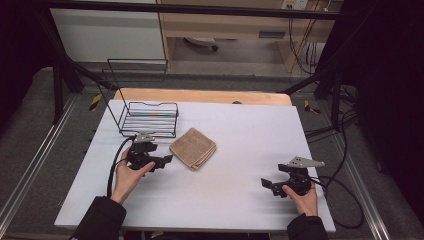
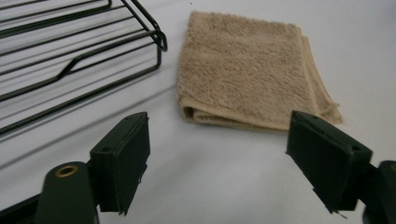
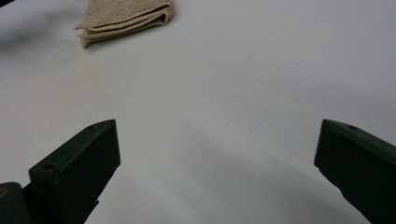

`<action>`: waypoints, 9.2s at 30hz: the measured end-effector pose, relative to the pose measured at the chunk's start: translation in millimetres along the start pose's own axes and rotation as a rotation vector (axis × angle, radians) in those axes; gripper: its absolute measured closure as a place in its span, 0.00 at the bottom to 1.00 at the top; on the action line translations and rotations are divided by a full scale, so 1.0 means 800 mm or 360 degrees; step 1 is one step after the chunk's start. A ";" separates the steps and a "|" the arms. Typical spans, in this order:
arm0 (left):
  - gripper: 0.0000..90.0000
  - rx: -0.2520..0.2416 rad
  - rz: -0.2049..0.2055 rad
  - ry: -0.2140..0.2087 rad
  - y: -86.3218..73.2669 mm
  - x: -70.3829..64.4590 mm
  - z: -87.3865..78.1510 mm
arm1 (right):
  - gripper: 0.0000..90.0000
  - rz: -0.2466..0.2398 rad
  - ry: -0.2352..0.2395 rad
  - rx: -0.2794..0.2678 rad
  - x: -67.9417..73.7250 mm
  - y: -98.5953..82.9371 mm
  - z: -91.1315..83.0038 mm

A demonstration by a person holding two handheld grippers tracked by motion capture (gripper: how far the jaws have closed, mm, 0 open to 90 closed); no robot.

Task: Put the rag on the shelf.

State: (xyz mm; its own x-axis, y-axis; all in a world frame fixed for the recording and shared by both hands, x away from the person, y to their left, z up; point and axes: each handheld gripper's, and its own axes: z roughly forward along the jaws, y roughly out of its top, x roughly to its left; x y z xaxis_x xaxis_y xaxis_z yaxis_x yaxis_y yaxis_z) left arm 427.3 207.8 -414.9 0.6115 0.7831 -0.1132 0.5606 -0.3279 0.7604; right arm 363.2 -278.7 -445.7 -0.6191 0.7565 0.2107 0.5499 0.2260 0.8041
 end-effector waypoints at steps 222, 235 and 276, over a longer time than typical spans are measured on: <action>0.53 0.0177 -0.0125 0.0033 -0.014 0.027 0.015 | 0.03 -0.0109 0.0027 0.0116 0.094 0.035 0.078; 0.81 0.0203 -0.0158 -0.0030 -0.022 0.027 0.024 | 0.03 -0.0108 0.0028 0.0123 0.094 0.035 0.079; 0.89 0.0154 -0.0046 0.0008 -0.029 0.017 0.027 | 0.02 -0.0121 0.0021 0.0054 0.124 0.092 0.119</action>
State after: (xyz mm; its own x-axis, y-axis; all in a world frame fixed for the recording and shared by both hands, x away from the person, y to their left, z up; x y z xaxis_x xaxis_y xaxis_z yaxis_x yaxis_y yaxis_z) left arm 434.8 214.6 -448.0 0.5914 0.7957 -0.1308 0.6294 -0.3541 0.6917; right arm 395.4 -128.3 -418.8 -0.6672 0.7281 0.1572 0.5196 0.3037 0.7986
